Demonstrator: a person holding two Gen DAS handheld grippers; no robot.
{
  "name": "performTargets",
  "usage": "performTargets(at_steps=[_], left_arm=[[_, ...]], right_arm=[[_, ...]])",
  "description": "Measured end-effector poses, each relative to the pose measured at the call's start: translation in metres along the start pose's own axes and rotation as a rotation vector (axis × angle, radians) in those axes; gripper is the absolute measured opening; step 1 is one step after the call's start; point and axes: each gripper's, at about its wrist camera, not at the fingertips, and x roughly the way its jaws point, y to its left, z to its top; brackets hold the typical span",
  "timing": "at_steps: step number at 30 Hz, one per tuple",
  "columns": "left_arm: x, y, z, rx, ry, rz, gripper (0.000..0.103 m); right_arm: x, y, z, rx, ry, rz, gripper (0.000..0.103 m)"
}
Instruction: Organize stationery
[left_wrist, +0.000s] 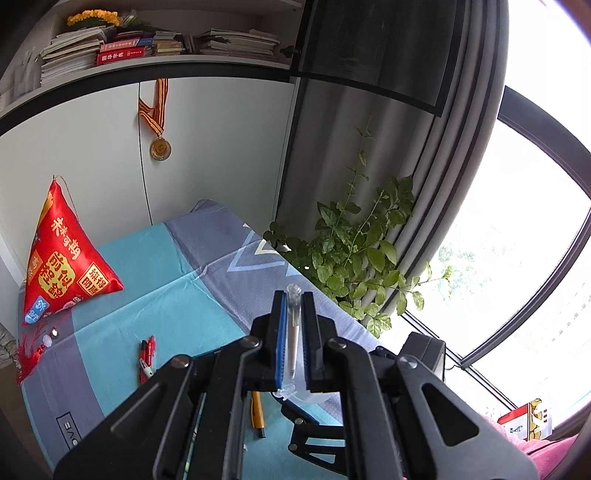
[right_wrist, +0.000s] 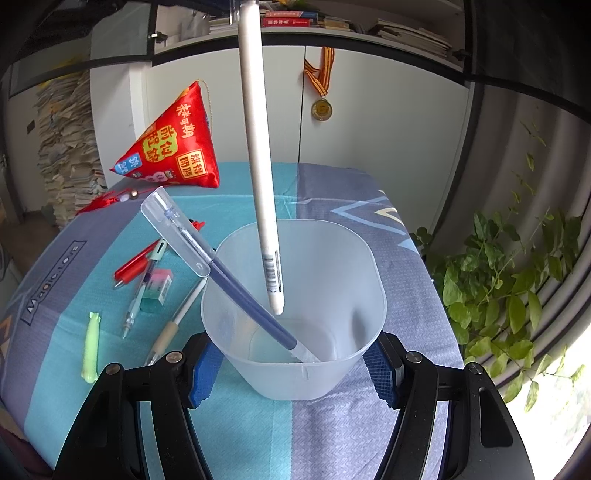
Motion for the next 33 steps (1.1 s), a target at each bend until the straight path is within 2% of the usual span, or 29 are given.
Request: performTargets(at_steps=[9, 13, 14, 17, 19, 23, 27, 30, 33], left_arm=[[0.010, 0.004, -0.012, -0.006, 0.062, 0.013, 0.006], [0.005, 0.007, -0.013, -0.003, 0.048, 0.020, 0.006], [0.004, 0.008, -0.013, -0.004, 0.047, 0.021, 0.007], [-0.001, 0.014, -0.011, -0.019, 0.043, 0.031, 0.019], [-0.007, 0.022, -0.009, -0.038, 0.022, 0.045, 0.020], [-0.021, 0.046, -0.005, -0.095, -0.029, 0.106, 0.026], [-0.027, 0.075, -0.008, -0.154, -0.054, 0.213, 0.035], [-0.019, 0.098, -0.019, -0.202, -0.023, 0.282, 0.037], [-0.002, 0.117, -0.036, -0.238, 0.047, 0.334, 0.037]], right_arm=[[0.000, 0.000, 0.000, -0.001, 0.000, 0.000, 0.070], [0.000, 0.000, 0.000, -0.001, 0.001, 0.001, 0.070], [-0.001, 0.000, -0.001, -0.002, 0.000, 0.001, 0.070], [-0.001, 0.000, -0.002, -0.003, 0.000, 0.001, 0.070], [-0.001, 0.000, -0.002, -0.002, 0.000, 0.001, 0.070], [-0.001, 0.000, -0.002, -0.003, 0.000, 0.000, 0.070], [-0.001, 0.000, -0.002, -0.002, 0.000, 0.000, 0.070], [-0.001, 0.001, -0.003, -0.002, 0.001, 0.000, 0.070], [-0.002, 0.001, -0.003, -0.002, 0.000, 0.000, 0.070]])
